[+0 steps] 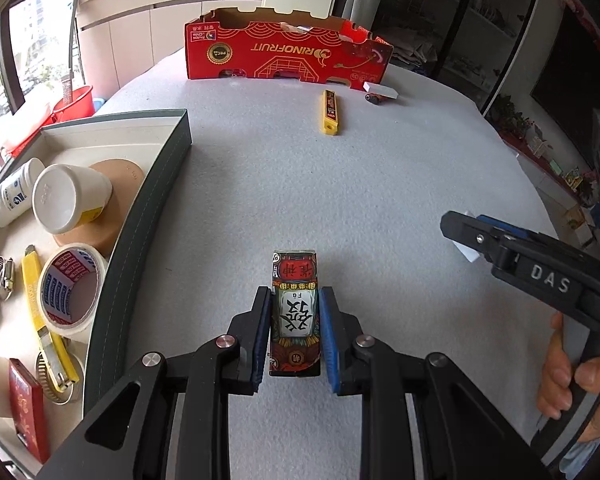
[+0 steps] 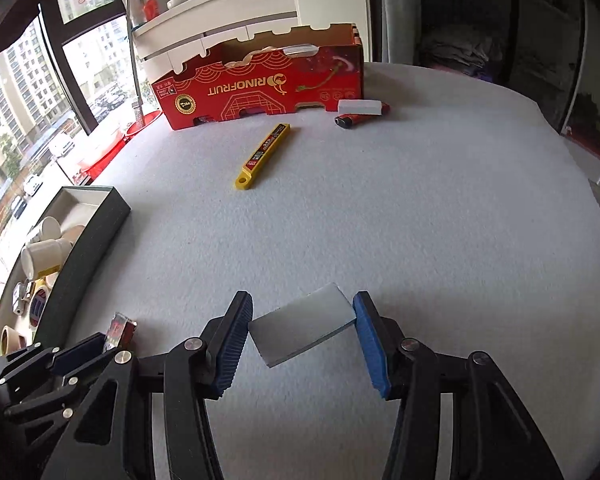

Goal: Organize rigid objects
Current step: 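Lift the snack box and white block and carry them toward the tray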

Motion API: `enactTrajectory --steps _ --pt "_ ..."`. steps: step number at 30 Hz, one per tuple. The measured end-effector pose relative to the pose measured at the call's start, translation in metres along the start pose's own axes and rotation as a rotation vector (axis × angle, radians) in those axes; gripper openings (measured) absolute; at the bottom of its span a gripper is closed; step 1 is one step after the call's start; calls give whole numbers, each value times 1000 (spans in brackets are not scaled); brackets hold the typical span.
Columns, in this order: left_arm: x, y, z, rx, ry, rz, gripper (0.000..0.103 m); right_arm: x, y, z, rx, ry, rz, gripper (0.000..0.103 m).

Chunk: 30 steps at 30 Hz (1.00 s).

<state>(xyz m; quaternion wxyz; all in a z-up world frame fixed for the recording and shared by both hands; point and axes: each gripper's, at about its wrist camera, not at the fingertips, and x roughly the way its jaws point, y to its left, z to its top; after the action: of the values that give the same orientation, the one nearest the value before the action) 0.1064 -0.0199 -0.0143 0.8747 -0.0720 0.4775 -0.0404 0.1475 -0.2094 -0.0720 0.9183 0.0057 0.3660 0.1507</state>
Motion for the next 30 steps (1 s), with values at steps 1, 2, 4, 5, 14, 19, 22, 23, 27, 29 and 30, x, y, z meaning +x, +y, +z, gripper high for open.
enactTrajectory --steps 1,2,4,5,14,19,22,23,27,29,30 --pt "-6 -1 -3 1 -7 -7 26 -9 -1 -8 21 0 6 53" --pt "-12 -3 -5 3 -15 -14 26 -17 -3 -16 36 2 9 53" --pt "-24 -7 -10 17 -34 -19 26 -32 -2 -30 58 1 6 53" --pt "-30 -10 -13 26 -44 -17 26 -39 -1 -37 67 1 1 53" --pt "-83 0 -37 50 -133 14 26 -68 20 -72 81 18 -10 53" --pt "-106 27 -39 -14 -186 55 26 -70 42 -71 59 25 19 53" --pt "-115 40 -39 -36 -213 88 26 -73 61 -68 27 13 33 53" --pt "-118 45 -40 -45 -219 96 26 -74 67 -66 17 8 40 53" --pt "-124 64 -40 -84 -231 135 26 -76 91 -58 -19 -1 79 53" --pt "-125 74 -40 -103 -237 158 26 -76 104 -53 -37 -4 100 53" --pt "-126 78 -39 -113 -238 168 26 -76 111 -50 -45 -4 112 53"
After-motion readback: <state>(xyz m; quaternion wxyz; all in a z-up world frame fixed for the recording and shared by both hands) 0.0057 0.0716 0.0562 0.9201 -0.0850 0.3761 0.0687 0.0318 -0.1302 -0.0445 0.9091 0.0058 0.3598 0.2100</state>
